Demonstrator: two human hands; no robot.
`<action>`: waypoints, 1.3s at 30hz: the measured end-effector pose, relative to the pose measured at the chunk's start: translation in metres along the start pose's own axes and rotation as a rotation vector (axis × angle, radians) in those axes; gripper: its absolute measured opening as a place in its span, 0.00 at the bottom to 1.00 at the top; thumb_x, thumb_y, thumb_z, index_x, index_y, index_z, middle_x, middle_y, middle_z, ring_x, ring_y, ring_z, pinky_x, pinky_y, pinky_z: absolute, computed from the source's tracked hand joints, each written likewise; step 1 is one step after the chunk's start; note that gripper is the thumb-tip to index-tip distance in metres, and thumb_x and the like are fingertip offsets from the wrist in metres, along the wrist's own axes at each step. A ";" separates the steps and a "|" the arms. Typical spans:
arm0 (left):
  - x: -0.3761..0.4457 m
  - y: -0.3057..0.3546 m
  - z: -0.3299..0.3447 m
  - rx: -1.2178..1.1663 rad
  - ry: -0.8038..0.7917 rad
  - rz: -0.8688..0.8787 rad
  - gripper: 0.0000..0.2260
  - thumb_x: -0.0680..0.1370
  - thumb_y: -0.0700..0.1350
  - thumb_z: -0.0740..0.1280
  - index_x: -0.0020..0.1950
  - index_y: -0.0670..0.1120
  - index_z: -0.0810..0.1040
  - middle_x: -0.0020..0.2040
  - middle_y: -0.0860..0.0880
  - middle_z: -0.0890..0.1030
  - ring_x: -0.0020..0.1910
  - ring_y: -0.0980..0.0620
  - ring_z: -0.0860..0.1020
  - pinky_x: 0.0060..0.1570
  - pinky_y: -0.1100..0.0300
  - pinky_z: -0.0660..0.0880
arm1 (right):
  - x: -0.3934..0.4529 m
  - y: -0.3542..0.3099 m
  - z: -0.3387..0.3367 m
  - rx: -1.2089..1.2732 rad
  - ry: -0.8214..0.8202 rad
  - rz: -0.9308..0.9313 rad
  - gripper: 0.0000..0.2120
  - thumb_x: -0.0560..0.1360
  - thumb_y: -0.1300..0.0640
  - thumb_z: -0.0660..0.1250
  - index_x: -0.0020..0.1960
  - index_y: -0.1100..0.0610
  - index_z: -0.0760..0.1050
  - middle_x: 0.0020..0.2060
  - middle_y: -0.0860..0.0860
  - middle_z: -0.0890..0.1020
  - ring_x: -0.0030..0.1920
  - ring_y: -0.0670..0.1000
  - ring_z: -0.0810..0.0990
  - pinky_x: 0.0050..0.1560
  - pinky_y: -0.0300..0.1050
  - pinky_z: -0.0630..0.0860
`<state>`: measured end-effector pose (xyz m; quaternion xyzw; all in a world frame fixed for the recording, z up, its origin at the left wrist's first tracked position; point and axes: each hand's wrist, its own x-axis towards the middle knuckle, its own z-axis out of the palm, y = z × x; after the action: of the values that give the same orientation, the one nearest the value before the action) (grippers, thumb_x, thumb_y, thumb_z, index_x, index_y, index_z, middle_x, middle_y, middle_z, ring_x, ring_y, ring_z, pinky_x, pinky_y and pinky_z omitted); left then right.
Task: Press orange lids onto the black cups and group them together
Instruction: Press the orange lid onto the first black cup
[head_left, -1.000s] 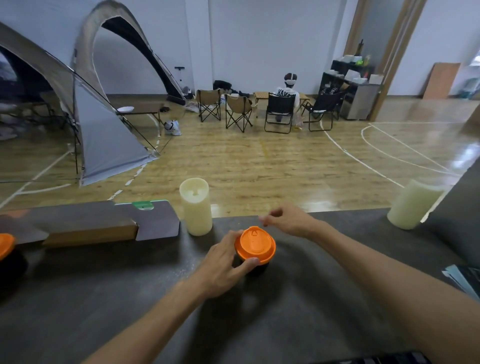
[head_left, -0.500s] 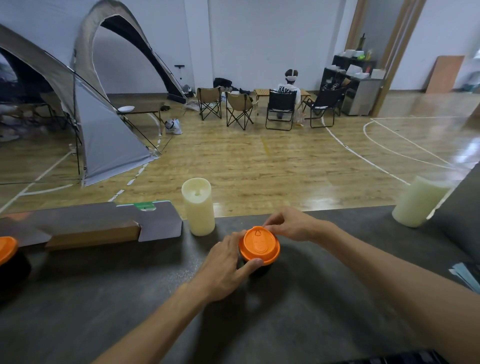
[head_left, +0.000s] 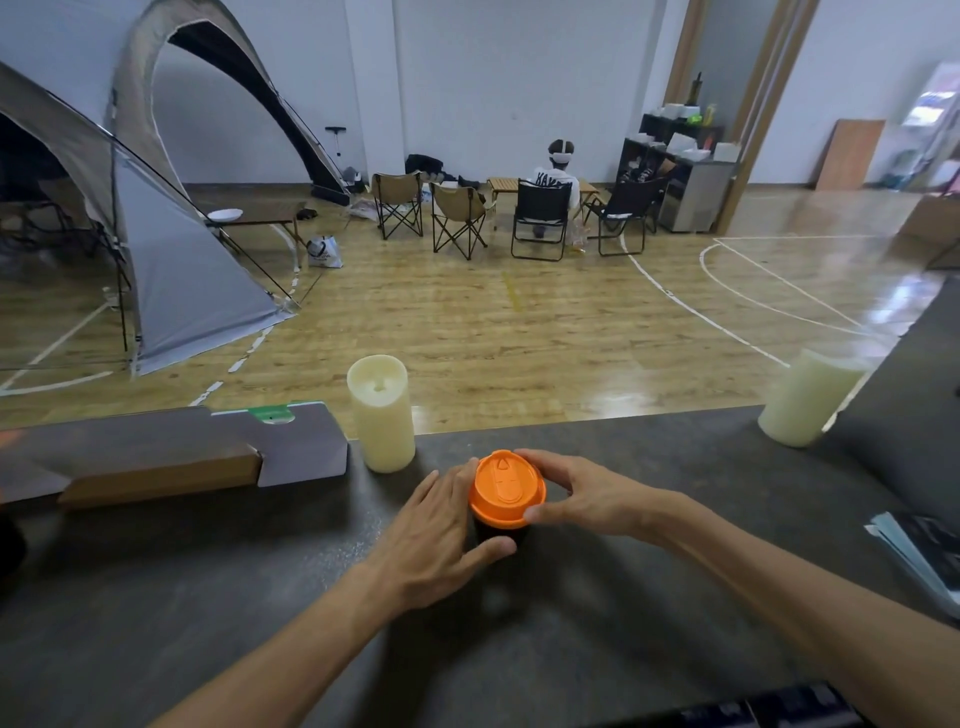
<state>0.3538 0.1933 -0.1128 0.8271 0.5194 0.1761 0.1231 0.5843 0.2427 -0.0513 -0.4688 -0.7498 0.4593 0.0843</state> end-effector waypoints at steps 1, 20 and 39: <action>-0.001 -0.001 0.000 0.004 -0.009 0.012 0.44 0.75 0.76 0.51 0.81 0.50 0.47 0.81 0.52 0.57 0.79 0.57 0.54 0.79 0.50 0.51 | 0.001 0.000 0.003 -0.011 0.023 0.008 0.41 0.73 0.50 0.75 0.79 0.45 0.57 0.75 0.43 0.67 0.75 0.45 0.63 0.77 0.52 0.58; -0.001 0.037 0.009 -0.735 0.108 -0.306 0.34 0.72 0.61 0.68 0.74 0.61 0.56 0.73 0.56 0.67 0.71 0.59 0.67 0.73 0.55 0.64 | -0.010 -0.002 -0.006 -0.485 0.051 -0.066 0.38 0.77 0.40 0.66 0.81 0.44 0.51 0.81 0.43 0.50 0.80 0.47 0.41 0.79 0.52 0.40; 0.032 0.002 -0.036 -0.681 0.107 -0.462 0.02 0.78 0.41 0.71 0.46 0.47 0.82 0.44 0.50 0.85 0.47 0.54 0.82 0.49 0.61 0.78 | 0.003 -0.004 -0.005 -0.457 0.022 -0.044 0.44 0.72 0.39 0.72 0.80 0.41 0.53 0.81 0.44 0.52 0.80 0.46 0.41 0.78 0.55 0.37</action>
<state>0.3529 0.2226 -0.0741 0.5903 0.6092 0.3483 0.3990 0.5828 0.2477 -0.0469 -0.4642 -0.8434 0.2706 -0.0058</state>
